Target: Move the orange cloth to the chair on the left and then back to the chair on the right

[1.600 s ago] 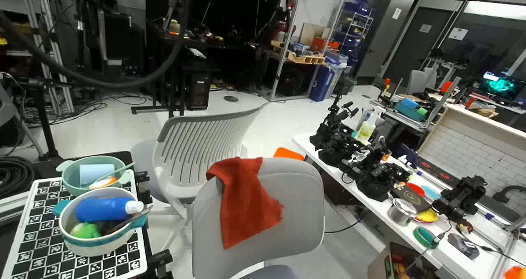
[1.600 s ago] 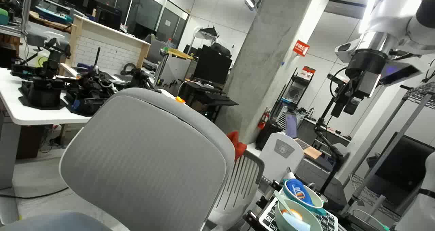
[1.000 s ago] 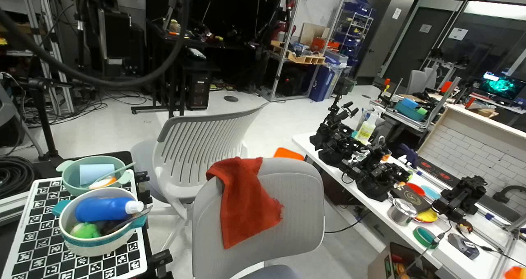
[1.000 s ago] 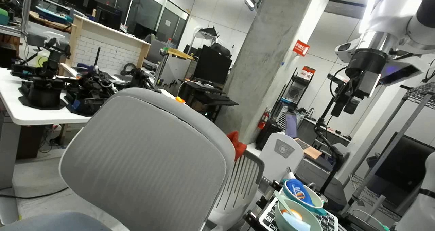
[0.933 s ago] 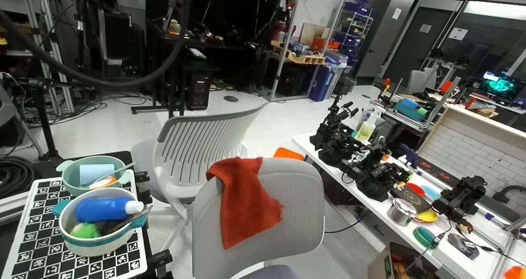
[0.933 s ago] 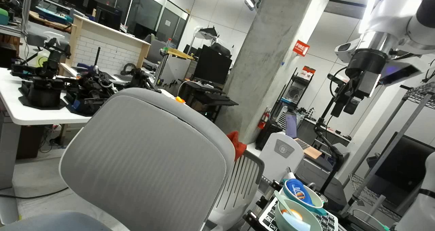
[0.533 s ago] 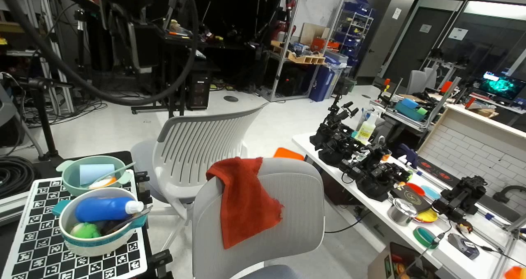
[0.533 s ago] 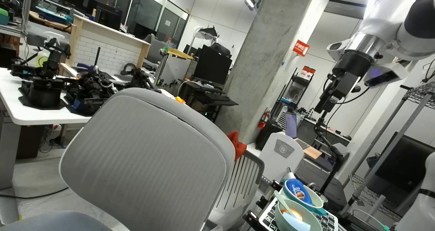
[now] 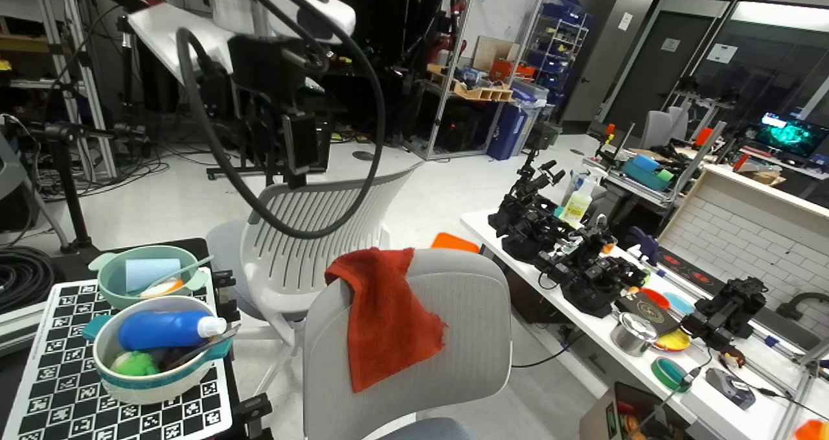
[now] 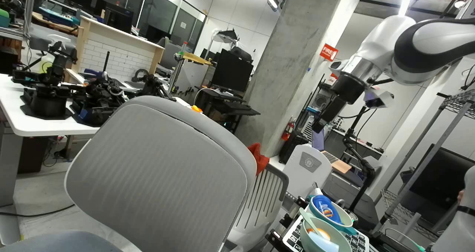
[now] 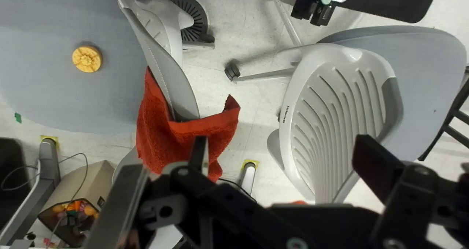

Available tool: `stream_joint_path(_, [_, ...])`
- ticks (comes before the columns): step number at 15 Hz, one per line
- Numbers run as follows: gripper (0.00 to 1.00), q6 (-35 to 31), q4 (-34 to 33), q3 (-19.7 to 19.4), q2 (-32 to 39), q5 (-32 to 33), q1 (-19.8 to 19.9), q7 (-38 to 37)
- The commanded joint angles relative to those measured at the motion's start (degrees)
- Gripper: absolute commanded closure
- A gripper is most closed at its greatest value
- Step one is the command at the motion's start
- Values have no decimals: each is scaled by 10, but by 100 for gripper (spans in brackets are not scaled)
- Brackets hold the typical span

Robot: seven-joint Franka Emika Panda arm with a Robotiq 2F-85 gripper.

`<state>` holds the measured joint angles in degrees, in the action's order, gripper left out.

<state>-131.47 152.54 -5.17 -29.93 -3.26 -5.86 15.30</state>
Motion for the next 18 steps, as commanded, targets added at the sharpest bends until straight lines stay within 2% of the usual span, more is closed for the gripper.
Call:
stream_joint_path(1, [0,-83,-31,3,111,1,3,11])
stream_joint_path(5, [0,-169,-84,7,230,4,10,10])
stream_joint_path(10, [0,-193,-150,13,336,7,30,17])
stream_joint_path(15, [0,-194,-199,21,401,24,49,4])
stream_joint_path(18, [0,-202,-213,28,414,22,60,21])
